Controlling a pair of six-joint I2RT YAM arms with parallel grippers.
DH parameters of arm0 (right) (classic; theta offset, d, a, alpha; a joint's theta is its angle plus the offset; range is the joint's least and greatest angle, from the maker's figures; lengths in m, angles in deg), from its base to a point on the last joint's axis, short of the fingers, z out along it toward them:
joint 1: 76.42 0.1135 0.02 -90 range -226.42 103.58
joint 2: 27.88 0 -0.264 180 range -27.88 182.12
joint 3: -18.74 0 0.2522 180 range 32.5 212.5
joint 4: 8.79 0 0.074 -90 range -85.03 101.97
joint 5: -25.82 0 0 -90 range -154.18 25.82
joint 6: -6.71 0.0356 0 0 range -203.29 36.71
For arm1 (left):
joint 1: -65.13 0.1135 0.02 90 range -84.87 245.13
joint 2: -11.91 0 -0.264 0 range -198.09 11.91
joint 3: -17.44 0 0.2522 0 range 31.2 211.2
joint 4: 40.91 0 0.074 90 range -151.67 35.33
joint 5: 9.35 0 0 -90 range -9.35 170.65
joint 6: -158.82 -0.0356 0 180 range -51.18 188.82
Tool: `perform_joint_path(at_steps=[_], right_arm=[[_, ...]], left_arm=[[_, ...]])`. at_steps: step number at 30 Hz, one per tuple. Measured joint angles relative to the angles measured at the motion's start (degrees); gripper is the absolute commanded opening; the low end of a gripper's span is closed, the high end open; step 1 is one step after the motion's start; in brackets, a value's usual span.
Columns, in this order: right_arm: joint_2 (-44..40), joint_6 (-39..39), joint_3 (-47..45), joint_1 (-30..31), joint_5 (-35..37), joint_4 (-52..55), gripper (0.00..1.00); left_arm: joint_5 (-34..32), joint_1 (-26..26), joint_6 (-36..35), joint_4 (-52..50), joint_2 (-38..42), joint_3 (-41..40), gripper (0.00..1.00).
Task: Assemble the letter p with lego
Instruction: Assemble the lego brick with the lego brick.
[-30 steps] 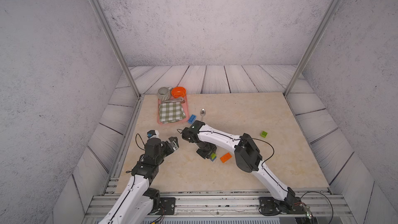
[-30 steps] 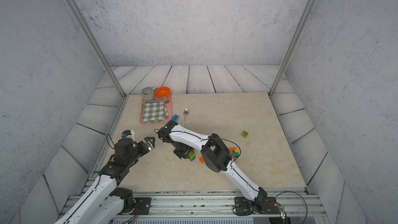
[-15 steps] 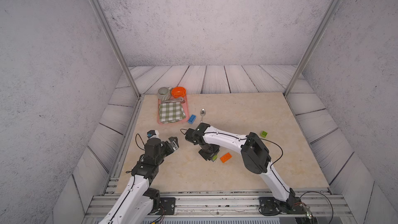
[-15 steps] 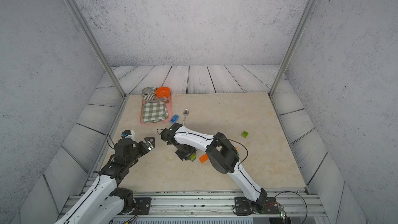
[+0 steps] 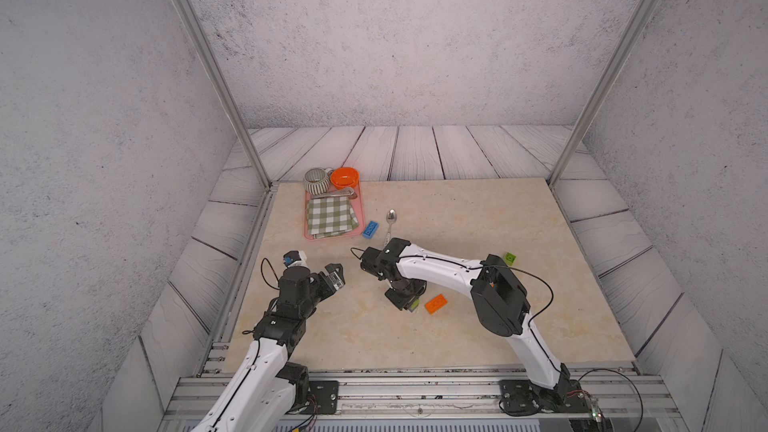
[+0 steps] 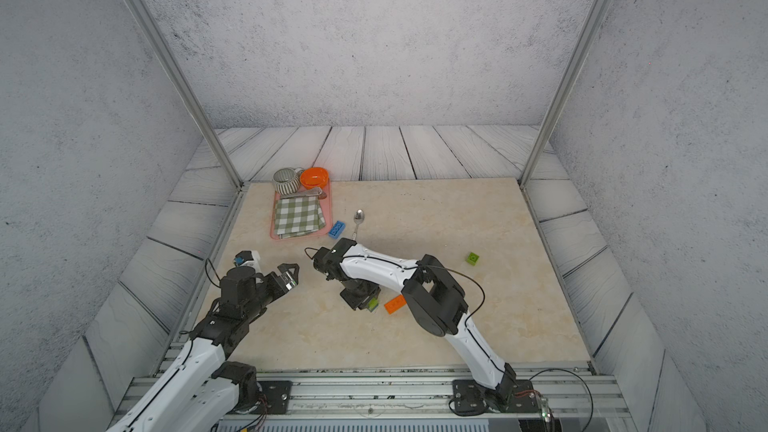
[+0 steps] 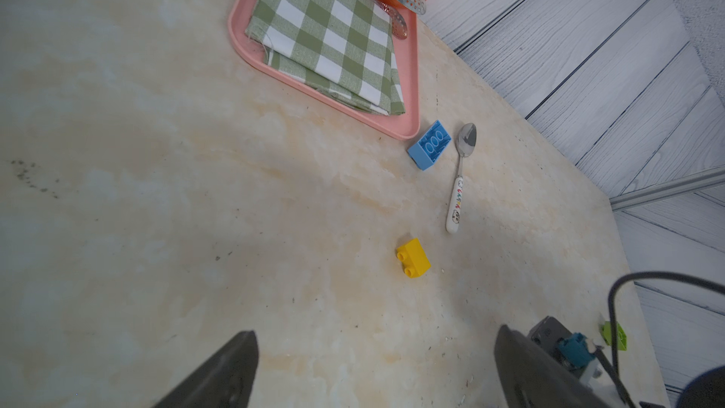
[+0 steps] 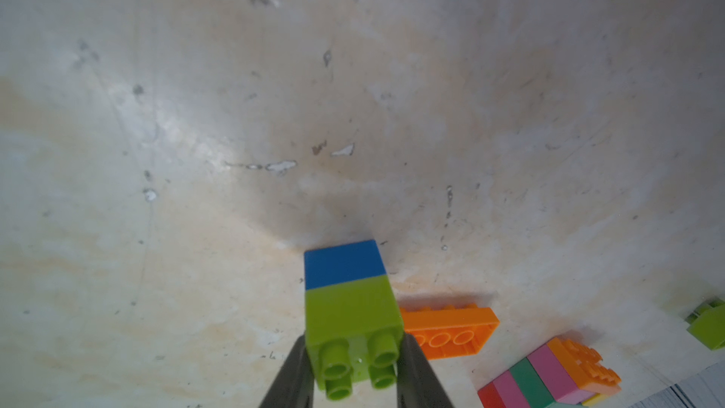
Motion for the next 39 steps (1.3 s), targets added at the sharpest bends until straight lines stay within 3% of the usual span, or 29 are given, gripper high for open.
perform_joint_path(at_steps=[10, 16, 21, 25, 30, 34, 39], right_arm=[[-4.7, -9.2, -4.8, 1.3, 0.2, -4.5, 0.0], [-5.4, -14.3, -5.8, 5.7, 0.8, -5.9, 0.09], [-5.9, -17.3, -6.3, 8.6, 1.0, -6.7, 0.26], [-7.6, -18.6, -8.6, 9.3, 0.8, -8.9, 0.47], [-8.9, -19.3, -14.1, 9.7, -3.1, -13.5, 0.64], [-12.0, -19.3, -18.1, 9.8, -3.8, -16.2, 0.7], [-23.9, -18.6, -25.6, 9.4, -4.5, -22.2, 0.8]], left_arm=[[-0.7, 0.0, 0.0, -0.7, 1.3, 0.0, 0.98], [-1.9, 0.3, 0.0, -1.6, 3.0, 0.0, 0.98], [-2.6, 0.4, -0.1, -2.4, 4.3, 0.0, 0.98], [-3.0, 0.4, -0.1, -2.7, 5.1, 0.0, 0.98], [-3.1, 0.4, -0.3, -2.7, 5.8, 0.0, 0.98], [-2.9, 0.4, -0.7, -2.6, 5.6, 0.0, 0.98], [-0.9, 0.4, -1.5, -1.3, 3.3, 0.0, 0.98]])
